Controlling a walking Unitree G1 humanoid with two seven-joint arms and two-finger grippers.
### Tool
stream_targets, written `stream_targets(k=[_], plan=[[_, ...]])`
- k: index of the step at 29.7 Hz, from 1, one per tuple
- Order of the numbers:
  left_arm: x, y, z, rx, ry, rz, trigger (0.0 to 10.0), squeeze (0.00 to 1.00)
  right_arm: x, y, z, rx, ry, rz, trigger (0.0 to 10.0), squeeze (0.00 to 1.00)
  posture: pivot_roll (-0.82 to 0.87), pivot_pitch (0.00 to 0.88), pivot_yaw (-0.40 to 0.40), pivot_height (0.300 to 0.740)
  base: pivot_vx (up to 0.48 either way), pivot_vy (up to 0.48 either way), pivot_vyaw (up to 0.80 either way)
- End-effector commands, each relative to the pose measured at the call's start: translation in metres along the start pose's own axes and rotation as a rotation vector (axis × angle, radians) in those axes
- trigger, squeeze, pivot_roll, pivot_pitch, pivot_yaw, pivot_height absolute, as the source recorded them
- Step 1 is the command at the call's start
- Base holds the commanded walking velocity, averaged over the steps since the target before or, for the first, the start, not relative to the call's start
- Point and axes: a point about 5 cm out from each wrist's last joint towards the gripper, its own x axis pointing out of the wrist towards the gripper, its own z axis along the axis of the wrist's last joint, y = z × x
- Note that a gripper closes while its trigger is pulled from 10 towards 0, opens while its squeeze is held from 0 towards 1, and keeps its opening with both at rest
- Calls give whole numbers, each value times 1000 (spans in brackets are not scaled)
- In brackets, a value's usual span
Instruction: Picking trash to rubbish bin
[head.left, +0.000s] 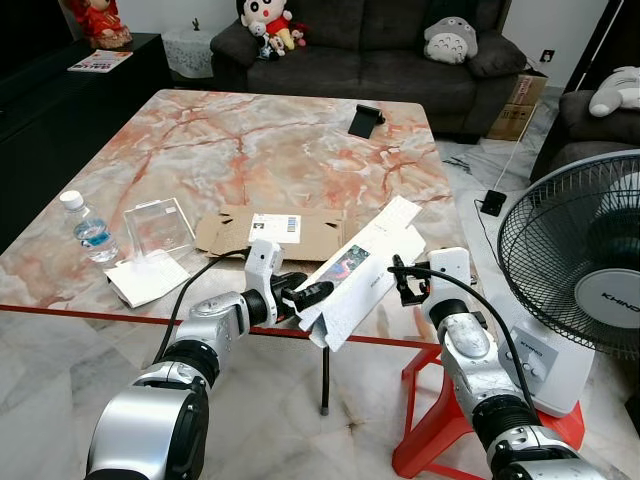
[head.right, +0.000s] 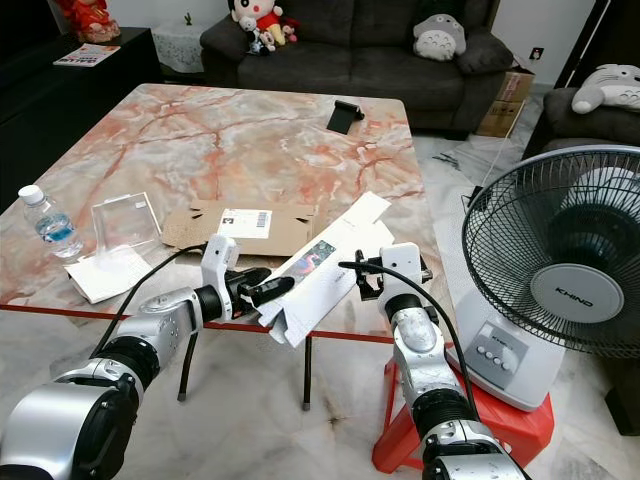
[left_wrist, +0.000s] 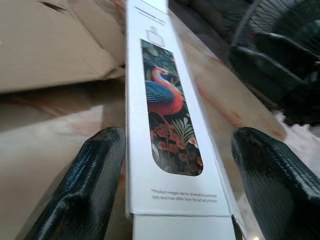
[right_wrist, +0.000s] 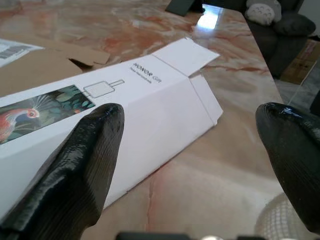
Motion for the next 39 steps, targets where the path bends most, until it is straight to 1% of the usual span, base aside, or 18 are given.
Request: stream_targets(k=[1,3,5,7,10,13,15,17,18,19,20,21,22,23,24,26,32,39], plan=[[4,-4,2,-3,10,-30,10000,0,0,1,-3,-5,22,-2,10000,0,-104,2,-56,740,0,0,0],[5,-5,-1,-20,14,-23,10000,0,0,2,-3,-6,22,1,10000,0,-105,3,-55,740,0,0,0],[6,-5,-8,-75,15,11,10000,0,0,3,-3,-6,22,3,10000,0,-105,4,-55,740,0,0,0],[7,-6,-14,-97,19,14,10000,0,0,3,-3,-7,24,4,10000,0,-105,4,-55,740,0,0,0],[12,-14,-25,-160,24,0,10000,0,0,3,-3,-4,23,6,10000,0,-109,18,-56,740,0,0,0],[12,-14,-25,-164,24,1,10000,0,0,3,-3,-4,23,6,10000,0,-109,18,-56,740,0,0,0],[16,-20,-31,-195,20,-10,10000,0,0,4,-3,-6,24,9,10000,0,-111,24,-58,740,0,0,0],[19,-24,-35,-206,15,-4,10000,0,0,4,-2,-6,22,11,10000,0,-112,26,-60,740,0,0,0],[20,-23,-34,-213,0,22,3333,0,0,4,-2,-6,21,11,10000,0,-111,26,-60,740,0,0,0],[20,-23,-34,-213,0,22,3333,0,0,4,-2,-6,21,11,10000,0,-111,26,-60,740,0,0,0],[20,-23,-33,-218,-8,28,0,0,0,4,-2,-6,20,11,10000,0,-111,26,-60,740,0,0,0],[20,-21,-30,-220,-37,46,0,0,0,4,-2,-5,21,12,10000,0,-111,27,-60,740,0,0,0],[19,-21,-29,-220,-44,50,0,0,0,4,-2,-5,21,12,10000,0,-111,27,-60,740,0,0,0],[19,-18,-27,-235,-71,76,0,0,0,4,-3,-5,21,13,10000,0,-109,26,-60,740,0,0,0],[19,-18,-27,-235,-71,76,0,0,0,4,-3,-5,21,13,10000,0,-109,26,-60,740,0,0,0],[18,-16,-24,-261,-110,108,0,0,0,6,-3,-2,20,18,10000,0,-109,26,-60,740,0,0,0],[19,-17,-24,-282,-144,125,0,0,0,7,-2,-1,18,23,10000,0,-109,26,-60,740,0,0,0],[22,-21,-28,-290,-137,108,0,0,1,7,-1,-2,15,25,10000,0,-112,9,-55,740,0,0,0]])
